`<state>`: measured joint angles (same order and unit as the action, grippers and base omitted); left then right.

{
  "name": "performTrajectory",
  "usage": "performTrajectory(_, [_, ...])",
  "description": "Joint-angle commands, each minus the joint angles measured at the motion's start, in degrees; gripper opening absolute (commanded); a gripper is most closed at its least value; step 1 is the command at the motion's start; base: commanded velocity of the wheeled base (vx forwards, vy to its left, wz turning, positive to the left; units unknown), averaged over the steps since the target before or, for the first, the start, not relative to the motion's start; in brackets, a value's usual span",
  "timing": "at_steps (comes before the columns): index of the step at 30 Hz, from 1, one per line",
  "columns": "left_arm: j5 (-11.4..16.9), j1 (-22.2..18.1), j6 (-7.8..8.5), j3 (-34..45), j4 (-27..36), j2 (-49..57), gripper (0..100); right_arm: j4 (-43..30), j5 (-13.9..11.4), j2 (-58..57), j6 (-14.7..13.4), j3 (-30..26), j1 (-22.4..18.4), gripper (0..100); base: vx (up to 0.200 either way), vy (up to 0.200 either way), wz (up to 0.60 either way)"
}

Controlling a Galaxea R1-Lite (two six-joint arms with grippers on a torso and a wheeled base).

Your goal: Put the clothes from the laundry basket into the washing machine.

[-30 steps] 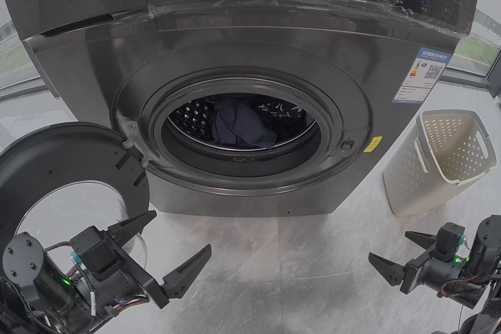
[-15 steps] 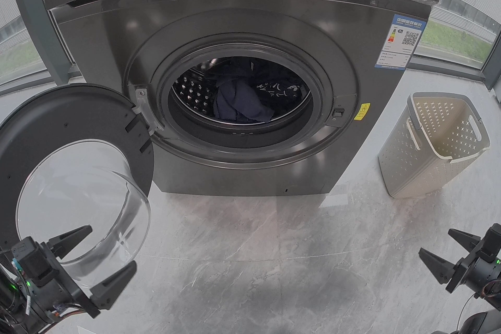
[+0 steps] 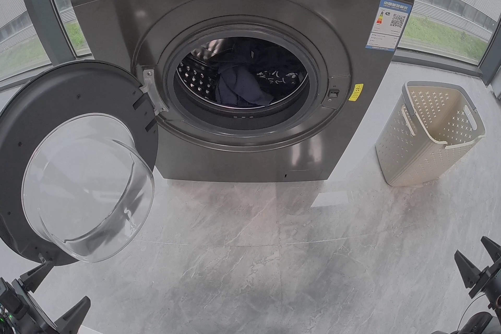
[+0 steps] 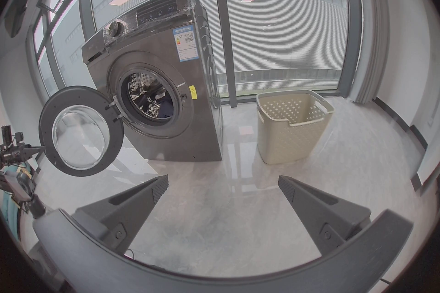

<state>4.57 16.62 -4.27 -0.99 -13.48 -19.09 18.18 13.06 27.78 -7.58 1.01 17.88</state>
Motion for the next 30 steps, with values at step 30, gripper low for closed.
performTrajectory(30, [-4.7, -16.6, 4.27, 1.0, 13.3, 18.7, 100, -14.7, -6.2, -27.8, 11.1, -1.0, -18.1, 100, -0.013, 0.000, 0.00])
